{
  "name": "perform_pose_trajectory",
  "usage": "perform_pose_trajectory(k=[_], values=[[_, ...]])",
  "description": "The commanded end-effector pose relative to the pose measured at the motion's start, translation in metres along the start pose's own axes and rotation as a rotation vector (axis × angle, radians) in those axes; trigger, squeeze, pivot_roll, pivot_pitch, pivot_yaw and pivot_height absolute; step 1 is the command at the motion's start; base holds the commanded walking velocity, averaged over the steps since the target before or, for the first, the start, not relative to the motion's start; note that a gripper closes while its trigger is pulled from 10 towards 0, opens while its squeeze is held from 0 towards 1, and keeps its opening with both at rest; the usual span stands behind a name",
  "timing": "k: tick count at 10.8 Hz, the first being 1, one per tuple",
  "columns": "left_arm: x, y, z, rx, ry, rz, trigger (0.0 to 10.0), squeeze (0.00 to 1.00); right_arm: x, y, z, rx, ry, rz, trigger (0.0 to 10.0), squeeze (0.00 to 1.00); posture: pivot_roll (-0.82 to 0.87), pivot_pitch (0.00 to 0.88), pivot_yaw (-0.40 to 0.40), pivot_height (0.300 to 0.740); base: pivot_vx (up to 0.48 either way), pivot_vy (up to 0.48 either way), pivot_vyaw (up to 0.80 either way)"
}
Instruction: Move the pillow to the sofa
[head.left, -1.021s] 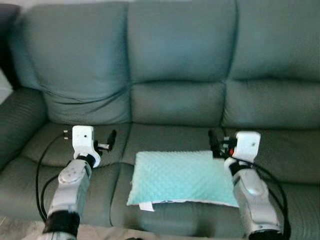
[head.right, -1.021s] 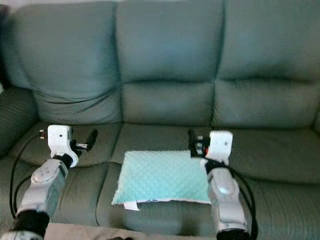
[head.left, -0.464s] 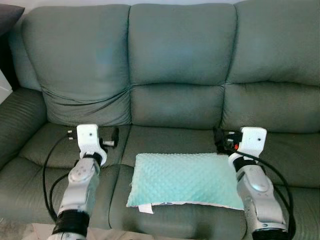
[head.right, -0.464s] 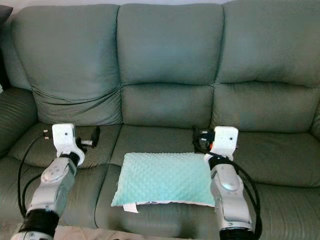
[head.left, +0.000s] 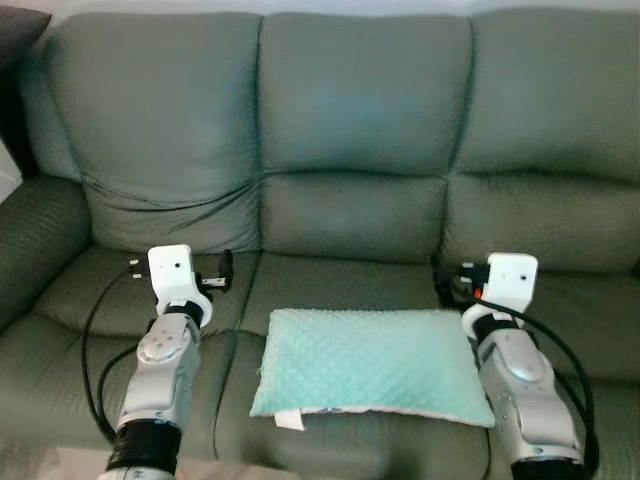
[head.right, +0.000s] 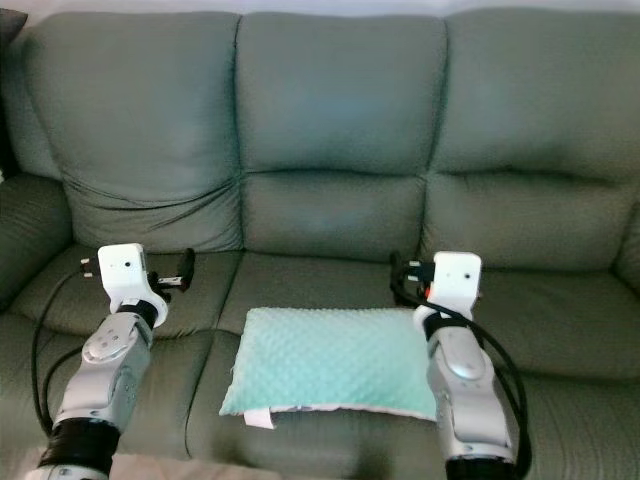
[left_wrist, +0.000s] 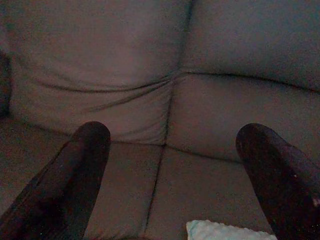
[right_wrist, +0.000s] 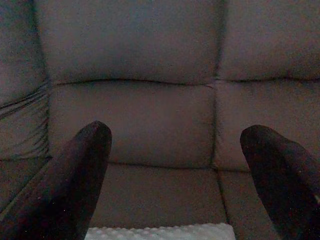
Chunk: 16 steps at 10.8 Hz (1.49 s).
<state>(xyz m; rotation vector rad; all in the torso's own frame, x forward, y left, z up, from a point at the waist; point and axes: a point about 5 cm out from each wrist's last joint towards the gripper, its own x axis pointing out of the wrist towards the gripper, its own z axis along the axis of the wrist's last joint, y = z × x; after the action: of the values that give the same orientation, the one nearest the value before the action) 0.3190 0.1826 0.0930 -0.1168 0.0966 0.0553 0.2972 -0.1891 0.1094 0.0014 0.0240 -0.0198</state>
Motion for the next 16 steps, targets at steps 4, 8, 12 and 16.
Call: perform_pose_trajectory(k=[4,8,12,16], values=[[-0.0022,0.0070,-0.0015,-0.015,0.025,0.033,10.0,0.00,0.0007,0.0050,0.0052,0.006,-0.005,0.029,10.0,0.00,-0.15,0.000,0.022,0.740,0.000,0.000,0.80],[-0.0008,0.0076,0.0012,-0.030,0.020,0.045,10.0,0.00,0.0020,0.0065,0.0059,0.007,0.002,0.044,10.0,0.00,-0.15,0.000,0.020,0.740,0.000,0.000,0.80],[-0.0016,0.0104,0.0011,-0.048,0.027,0.067,10.0,0.00,0.0042,0.0068,0.0075,0.006,0.003,0.054,10.0,0.00,-0.15,0.000,0.015,0.740,0.000,0.000,0.80],[-0.0023,0.0072,0.0018,-0.055,0.033,0.053,10.0,0.00,0.0049,0.0086,0.0075,0.007,0.004,0.064,10.0,0.00,-0.15,0.000,0.016,0.740,0.000,0.000,0.80]])
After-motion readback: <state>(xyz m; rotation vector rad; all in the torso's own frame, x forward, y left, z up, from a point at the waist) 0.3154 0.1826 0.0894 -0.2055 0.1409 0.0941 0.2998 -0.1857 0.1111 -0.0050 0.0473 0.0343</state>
